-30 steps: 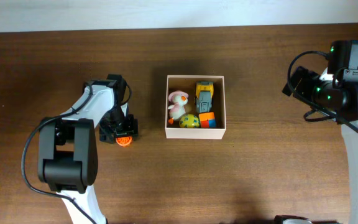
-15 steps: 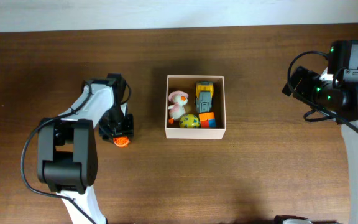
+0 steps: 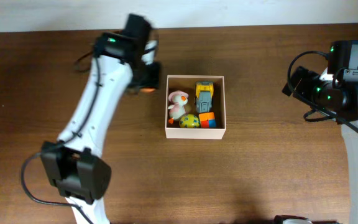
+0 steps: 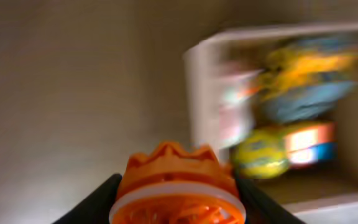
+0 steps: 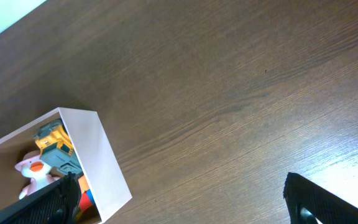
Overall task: Pack container
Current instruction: 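Carry the orange toy into the box and release it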
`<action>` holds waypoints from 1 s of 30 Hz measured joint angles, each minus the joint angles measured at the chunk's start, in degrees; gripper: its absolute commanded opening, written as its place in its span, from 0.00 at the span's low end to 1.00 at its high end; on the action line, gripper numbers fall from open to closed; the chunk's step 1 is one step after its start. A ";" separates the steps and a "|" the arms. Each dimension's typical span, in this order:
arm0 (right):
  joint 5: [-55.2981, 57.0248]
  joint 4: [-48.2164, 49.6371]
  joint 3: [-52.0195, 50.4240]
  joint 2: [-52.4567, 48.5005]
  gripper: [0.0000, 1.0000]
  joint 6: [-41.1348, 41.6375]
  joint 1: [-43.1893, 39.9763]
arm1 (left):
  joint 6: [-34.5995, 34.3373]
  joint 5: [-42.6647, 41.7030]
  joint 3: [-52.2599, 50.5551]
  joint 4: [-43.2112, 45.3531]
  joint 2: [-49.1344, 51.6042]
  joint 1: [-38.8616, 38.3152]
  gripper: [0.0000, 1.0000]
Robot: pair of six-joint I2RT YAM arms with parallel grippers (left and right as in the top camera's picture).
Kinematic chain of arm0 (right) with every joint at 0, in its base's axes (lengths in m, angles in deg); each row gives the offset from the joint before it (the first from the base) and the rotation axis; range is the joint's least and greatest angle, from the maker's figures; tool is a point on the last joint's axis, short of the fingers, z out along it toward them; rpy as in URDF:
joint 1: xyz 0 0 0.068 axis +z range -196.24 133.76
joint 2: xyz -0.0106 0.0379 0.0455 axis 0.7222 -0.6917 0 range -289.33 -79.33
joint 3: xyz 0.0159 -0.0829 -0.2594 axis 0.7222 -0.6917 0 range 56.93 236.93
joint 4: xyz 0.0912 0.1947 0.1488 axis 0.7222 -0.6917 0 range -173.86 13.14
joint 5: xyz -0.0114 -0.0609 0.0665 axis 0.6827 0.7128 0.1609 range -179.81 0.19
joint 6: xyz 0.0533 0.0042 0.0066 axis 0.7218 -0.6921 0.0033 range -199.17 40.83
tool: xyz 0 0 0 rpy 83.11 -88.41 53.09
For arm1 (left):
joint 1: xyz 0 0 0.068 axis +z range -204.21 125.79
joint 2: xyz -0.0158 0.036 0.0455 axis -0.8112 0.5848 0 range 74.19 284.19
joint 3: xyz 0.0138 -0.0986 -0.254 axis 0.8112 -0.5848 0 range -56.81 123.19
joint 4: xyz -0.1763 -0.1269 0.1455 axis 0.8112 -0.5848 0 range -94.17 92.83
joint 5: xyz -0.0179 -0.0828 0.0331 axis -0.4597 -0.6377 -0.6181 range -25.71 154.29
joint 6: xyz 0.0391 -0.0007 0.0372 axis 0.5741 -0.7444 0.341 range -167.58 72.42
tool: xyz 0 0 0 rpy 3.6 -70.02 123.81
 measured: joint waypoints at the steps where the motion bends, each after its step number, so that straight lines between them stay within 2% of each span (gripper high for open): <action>1: 0.00 0.00 0.00 0.00 0.99 0.00 0.00 | -0.02 0.00 0.46 1.73 -0.13 -2.29 0.47; 6: 0.00 0.00 0.00 0.00 0.99 0.00 0.00 | -0.44 0.76 0.48 5.46 1.60 -9.57 0.47; 12: 0.00 0.00 0.00 0.00 0.99 0.00 0.00 | -1.22 2.05 0.48 8.61 10.12 -12.50 0.47; 16: 0.00 0.00 0.00 0.00 0.99 0.02 0.00 | -1.16 2.16 0.22 7.87 16.35 -12.66 0.72; 18: 0.00 0.00 0.00 0.00 0.99 0.00 0.00 | -1.42 2.16 0.04 6.62 17.18 -12.63 0.99; 22: 0.00 0.00 0.00 0.00 0.99 0.02 0.00 | -1.46 2.16 3.85 1.01 17.14 -12.63 0.99; 30: 0.00 -0.02 0.00 0.00 0.99 0.00 0.00 | -1.44 3.78 24.87 -14.16 12.22 -10.43 0.99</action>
